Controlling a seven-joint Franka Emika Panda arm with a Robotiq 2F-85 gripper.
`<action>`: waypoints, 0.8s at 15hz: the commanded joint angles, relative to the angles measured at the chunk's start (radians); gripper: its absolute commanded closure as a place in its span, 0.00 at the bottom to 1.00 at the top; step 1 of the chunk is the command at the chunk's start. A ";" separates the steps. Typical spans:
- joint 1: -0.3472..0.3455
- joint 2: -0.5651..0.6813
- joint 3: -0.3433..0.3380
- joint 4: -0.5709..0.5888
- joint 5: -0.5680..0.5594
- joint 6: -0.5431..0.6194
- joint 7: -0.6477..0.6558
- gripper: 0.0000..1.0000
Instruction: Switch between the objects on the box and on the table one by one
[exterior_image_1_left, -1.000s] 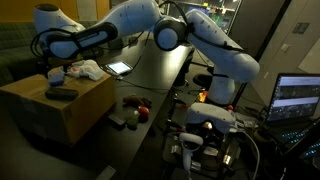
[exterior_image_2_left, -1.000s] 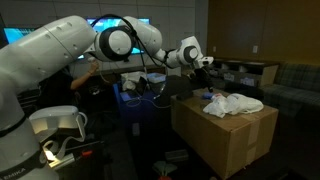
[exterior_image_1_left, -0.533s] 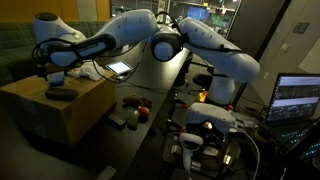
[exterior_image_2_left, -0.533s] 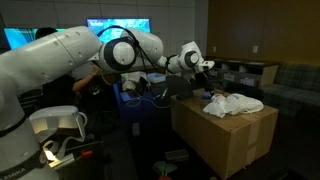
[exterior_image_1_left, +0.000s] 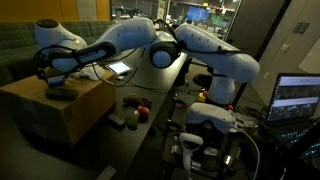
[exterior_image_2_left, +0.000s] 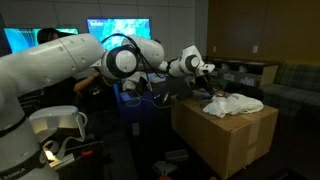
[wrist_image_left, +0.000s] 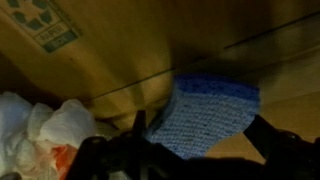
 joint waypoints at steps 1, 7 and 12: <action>-0.001 0.053 -0.011 0.094 -0.002 -0.032 0.014 0.27; 0.000 0.055 -0.013 0.107 -0.007 -0.045 0.003 0.58; -0.003 0.033 -0.001 0.103 -0.004 -0.072 -0.037 0.70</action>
